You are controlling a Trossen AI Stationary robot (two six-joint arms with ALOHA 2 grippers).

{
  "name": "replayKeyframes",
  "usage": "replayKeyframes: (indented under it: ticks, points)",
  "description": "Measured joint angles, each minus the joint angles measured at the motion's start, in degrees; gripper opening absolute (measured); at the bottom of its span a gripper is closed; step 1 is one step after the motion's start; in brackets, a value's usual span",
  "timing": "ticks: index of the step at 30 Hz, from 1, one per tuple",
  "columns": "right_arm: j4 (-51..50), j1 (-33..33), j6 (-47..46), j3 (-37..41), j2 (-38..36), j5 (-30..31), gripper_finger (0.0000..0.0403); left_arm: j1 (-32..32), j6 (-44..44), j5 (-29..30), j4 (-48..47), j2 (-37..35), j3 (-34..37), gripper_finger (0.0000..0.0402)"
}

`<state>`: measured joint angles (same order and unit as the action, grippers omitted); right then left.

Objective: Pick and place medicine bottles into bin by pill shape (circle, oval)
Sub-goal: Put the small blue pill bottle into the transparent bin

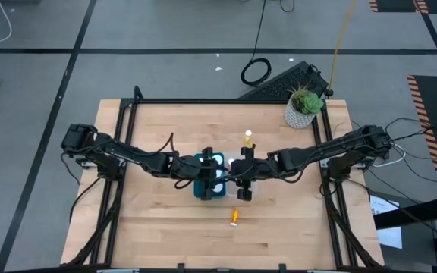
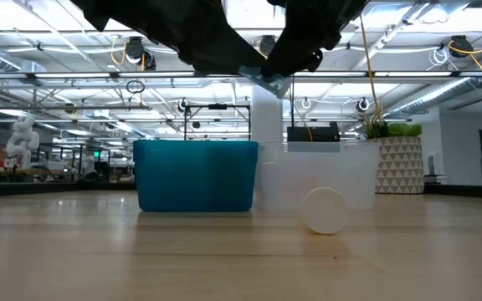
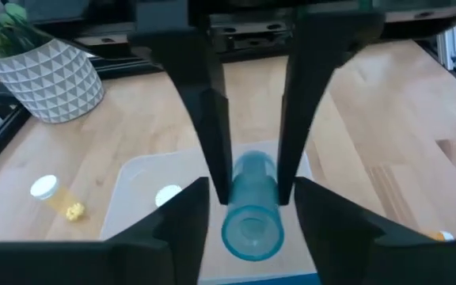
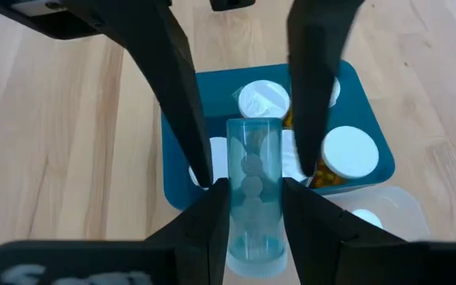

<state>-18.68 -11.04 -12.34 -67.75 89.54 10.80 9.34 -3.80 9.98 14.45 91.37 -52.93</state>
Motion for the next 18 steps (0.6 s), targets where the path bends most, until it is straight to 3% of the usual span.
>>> replayKeyframes:
  ticks: [8, 18]
  points:
    - [-0.01, 0.06, 0.6, 0.0, -0.02, 0.17, 0.01, -0.11, -0.99, -0.79, -0.22, -0.28, 0.0, 0.0103]
    - [0.73, 0.03, 1.22, -0.02, -0.09, 4.02, 0.0112, -0.22, -1.04, -0.05, -2.03, -2.25, 0.12, 0.0119]
